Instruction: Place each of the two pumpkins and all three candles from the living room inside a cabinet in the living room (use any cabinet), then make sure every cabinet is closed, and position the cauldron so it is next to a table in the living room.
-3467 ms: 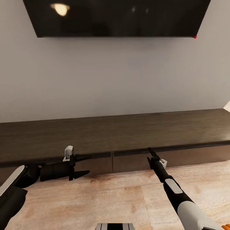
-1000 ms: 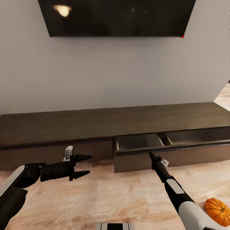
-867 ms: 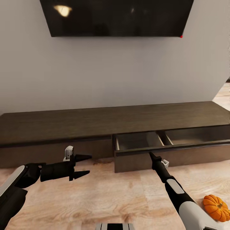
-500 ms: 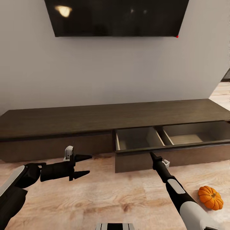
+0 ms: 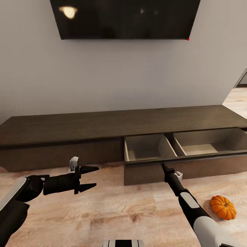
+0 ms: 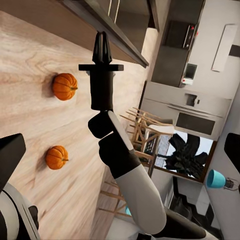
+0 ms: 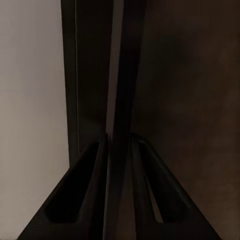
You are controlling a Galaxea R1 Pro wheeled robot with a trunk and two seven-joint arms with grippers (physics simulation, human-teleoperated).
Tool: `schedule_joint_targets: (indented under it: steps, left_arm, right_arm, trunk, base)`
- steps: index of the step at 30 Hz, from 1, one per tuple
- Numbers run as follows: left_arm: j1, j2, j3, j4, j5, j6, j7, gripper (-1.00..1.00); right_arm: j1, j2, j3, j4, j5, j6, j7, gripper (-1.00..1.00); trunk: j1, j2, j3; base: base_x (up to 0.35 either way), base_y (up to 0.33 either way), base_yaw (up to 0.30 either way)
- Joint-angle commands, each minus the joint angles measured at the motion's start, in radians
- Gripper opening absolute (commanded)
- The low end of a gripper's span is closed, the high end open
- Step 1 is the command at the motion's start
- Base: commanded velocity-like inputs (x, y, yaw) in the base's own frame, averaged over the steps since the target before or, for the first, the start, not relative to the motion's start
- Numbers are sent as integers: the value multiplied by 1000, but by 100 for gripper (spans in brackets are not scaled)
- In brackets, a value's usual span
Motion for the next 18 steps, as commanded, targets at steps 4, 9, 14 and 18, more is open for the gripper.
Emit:
schedule_joint_targets:
  steps: [4,9,14,18]
  left_arm:
    - [-1,0,0,0,10,-1,9,100]
    - [-1,0,-1,0,10,-1,9,100]
    - [-1,0,-1,0,10,-1,9,100]
    - [-1,0,0,0,10,-1,9,100]
  right_arm:
    - [-1,24,13,-1,-6,17,20,-100]
    - [-1,24,13,-1,-6,17,20,-100]
    - [-1,24,13,-1,-6,17,21,-100]
    - [-1,24,13,-1,-6,18,21,-100]
  trunk:
    - [-1,0,-1]
    - [-1,0,-1]
    - [-1,0,-1]
    - [-1,0,-1]
  base:
    - [-25,0,0]
    - [-64,0,0]
    - [-81,0,0]
    - [-9,0,0]
